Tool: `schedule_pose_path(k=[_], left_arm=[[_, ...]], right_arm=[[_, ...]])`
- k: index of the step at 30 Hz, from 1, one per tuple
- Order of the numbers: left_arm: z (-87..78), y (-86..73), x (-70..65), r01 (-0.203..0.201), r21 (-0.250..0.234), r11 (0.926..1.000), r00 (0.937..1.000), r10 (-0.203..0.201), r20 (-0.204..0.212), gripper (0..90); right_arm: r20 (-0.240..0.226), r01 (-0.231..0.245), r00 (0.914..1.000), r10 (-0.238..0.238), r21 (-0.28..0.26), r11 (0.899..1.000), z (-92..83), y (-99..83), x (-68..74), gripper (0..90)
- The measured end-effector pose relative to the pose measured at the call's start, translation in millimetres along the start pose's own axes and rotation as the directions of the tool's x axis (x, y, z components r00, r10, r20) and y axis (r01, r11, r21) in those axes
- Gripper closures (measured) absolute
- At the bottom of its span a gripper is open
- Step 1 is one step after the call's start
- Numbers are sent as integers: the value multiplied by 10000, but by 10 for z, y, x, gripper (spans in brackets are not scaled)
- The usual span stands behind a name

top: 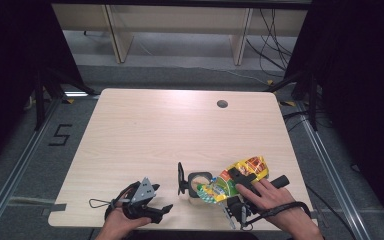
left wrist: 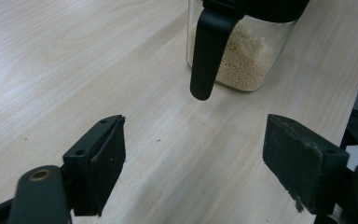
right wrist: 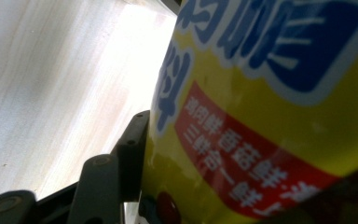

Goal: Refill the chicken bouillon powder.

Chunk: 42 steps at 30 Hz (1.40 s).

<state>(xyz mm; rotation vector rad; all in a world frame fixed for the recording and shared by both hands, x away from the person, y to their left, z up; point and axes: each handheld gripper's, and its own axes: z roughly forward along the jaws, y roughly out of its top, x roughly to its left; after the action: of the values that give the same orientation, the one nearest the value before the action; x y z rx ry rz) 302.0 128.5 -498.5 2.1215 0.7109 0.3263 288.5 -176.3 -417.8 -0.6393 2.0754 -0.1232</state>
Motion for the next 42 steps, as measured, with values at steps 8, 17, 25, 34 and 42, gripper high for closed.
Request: schedule_pose_path(k=[8, 17, 25, 34, 42], left_arm=[[11, 1, -5, 28, -11, 10000, 10000, -28, -35, 208], [10, -2, -7, -14, 21, 10000, 10000, 14, -18, 208], [11, 0, -7, 7, -3, 10000, 10000, -7, -14, 208], [8, 0, 7, -103, 48, 9999, 9999, 103, -68, 208], [4, 0, 1, -57, 17, 10000, 10000, 57, 0, 208]], right_arm=[[118, 27, 9999, -29, 207, 9998, -14, -8, 0, 474], [108, 101, 9999, -102, 98, 9999, 4, 118, 17, 477], [172, -96, 9998, 92, 214, 9997, 10, 44, 14, 482], [327, 134, 9994, -135, 24, 9999, 0, 57, -13, 485], [171, -35, 9998, 36, -86, 10000, 16, 40, -2, 490]])
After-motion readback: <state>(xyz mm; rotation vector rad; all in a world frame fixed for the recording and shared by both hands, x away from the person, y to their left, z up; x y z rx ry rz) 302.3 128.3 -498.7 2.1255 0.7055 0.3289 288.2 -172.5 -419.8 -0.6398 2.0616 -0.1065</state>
